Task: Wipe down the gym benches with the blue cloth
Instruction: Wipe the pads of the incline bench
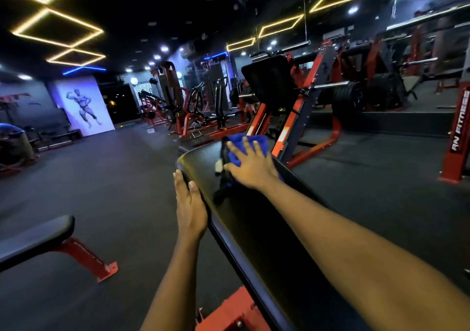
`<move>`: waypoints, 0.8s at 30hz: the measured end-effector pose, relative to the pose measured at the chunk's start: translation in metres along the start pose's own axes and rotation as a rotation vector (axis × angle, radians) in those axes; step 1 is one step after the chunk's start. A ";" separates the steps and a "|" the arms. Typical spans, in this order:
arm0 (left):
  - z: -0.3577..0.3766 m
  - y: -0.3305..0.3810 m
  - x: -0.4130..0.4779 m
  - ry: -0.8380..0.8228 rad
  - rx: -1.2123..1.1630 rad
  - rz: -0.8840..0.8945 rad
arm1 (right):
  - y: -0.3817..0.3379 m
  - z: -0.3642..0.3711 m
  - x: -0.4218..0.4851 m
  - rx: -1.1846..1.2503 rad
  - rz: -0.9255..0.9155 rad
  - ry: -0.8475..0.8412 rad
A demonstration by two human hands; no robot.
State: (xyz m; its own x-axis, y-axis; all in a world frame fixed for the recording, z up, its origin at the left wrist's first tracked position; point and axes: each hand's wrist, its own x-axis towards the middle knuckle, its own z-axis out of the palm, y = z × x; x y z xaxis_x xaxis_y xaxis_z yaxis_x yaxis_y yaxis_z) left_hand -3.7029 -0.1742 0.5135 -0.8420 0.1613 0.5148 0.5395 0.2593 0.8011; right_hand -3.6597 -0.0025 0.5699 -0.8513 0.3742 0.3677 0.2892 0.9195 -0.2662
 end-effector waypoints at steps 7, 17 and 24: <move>0.001 -0.004 0.001 0.018 -0.028 0.002 | 0.059 0.009 -0.031 0.150 -0.308 0.065; -0.002 0.007 -0.009 0.070 0.028 -0.041 | 0.025 0.021 -0.100 0.114 -0.045 0.143; 0.000 0.028 -0.035 0.089 -0.007 -0.094 | 0.124 0.018 -0.192 0.171 0.517 0.163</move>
State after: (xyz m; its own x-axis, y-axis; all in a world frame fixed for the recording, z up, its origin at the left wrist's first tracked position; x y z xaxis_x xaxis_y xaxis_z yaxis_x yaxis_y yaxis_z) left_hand -3.6581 -0.1730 0.5175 -0.8854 0.0514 0.4619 0.4582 0.2624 0.8492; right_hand -3.4684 0.0380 0.4506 -0.5351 0.7968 0.2807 0.5639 0.5843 -0.5836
